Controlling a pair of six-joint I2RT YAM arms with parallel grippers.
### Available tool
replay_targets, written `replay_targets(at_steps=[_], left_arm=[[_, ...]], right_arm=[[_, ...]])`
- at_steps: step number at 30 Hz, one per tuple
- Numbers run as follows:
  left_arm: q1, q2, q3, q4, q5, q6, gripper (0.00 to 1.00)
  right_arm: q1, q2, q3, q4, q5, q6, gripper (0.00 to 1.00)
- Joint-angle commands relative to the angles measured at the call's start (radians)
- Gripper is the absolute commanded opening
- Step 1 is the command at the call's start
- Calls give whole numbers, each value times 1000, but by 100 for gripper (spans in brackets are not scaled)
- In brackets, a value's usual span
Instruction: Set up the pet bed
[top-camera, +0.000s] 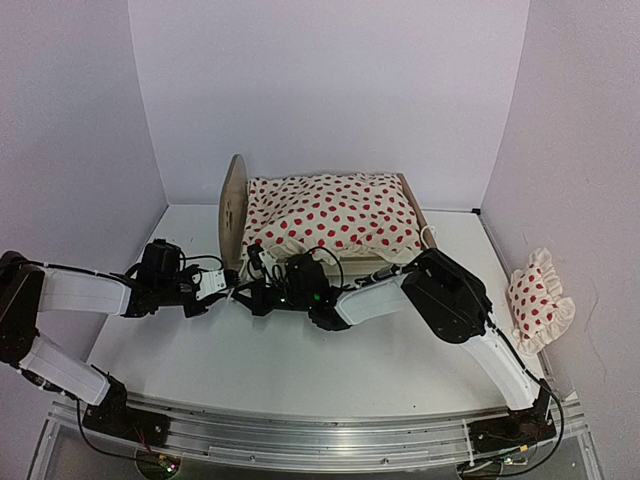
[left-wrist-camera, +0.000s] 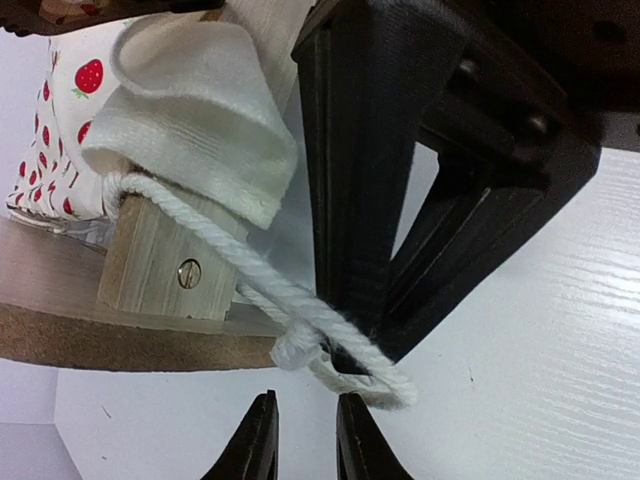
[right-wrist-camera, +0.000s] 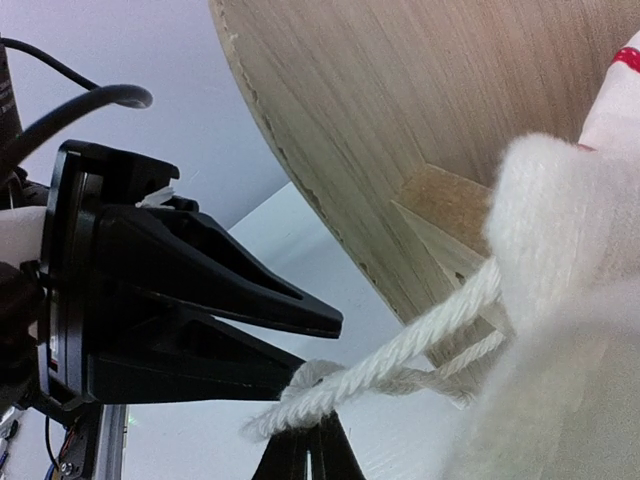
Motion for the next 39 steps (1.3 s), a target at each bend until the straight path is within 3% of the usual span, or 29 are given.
replay_targets(at_steps=[1,10,24,31,33,39], left_arm=[[22,11,25,42,86,135,23],[22,-5,60,55,104,163,16],[24,35,94,-13,156,229,23],[24,42,103,-63,180,244,10],[23,40,109,-77,188,240,2],[23,36,118,-71,167,183,0]], right_arm=[[-3,12,31,48,-23,-16,0],[-4,10,28,53,-23,-24,0],[-3,12,33,58,-42,-28,0],[-4,14,37,69,-49,-25,0],[-3,15,37,69,-49,-25,0],[-3,-8,-5,69,24,-14,0]])
